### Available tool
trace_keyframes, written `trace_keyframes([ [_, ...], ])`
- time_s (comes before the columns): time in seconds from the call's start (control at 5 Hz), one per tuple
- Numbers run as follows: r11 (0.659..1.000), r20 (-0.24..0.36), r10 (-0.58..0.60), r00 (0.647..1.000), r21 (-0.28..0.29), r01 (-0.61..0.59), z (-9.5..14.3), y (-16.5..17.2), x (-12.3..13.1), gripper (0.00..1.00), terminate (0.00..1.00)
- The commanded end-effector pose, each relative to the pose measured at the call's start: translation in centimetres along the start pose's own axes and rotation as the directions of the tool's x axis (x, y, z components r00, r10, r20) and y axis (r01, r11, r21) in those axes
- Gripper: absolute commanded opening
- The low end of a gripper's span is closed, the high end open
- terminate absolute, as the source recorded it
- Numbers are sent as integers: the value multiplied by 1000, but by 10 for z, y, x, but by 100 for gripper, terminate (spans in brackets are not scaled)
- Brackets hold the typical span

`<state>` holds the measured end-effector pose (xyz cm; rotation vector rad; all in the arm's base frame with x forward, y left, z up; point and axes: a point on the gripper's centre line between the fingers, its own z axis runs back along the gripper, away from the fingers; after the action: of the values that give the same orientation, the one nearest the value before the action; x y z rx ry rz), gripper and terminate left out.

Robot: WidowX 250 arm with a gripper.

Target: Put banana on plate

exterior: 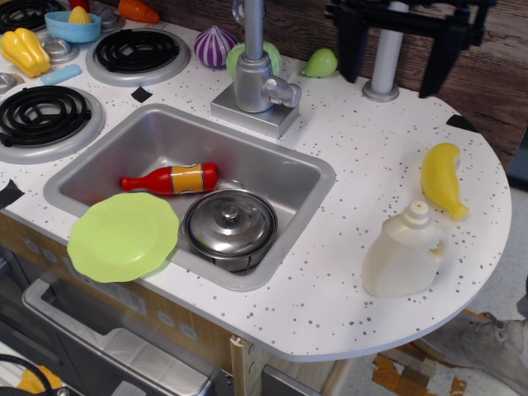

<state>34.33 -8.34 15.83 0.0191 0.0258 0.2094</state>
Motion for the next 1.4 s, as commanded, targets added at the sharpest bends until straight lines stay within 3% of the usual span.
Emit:
trace_keyframes([
  [0.0, 999, 104, 31, 994, 35, -35, -4, -42, 24, 100, 0],
  [0.2, 999, 100, 27, 995, 16, -29, -30, -49, 37, 100, 0],
  [0.8, 995, 246, -6, 969, 95, -18, -83, -64, 73, 100, 0],
  [1.0, 997, 249, -15, 968, 81, -5, -98, -56, 80, 100, 0],
  [1.2, 998, 293, 2, 956, 59, -20, -121, -51, 80, 100, 0],
])
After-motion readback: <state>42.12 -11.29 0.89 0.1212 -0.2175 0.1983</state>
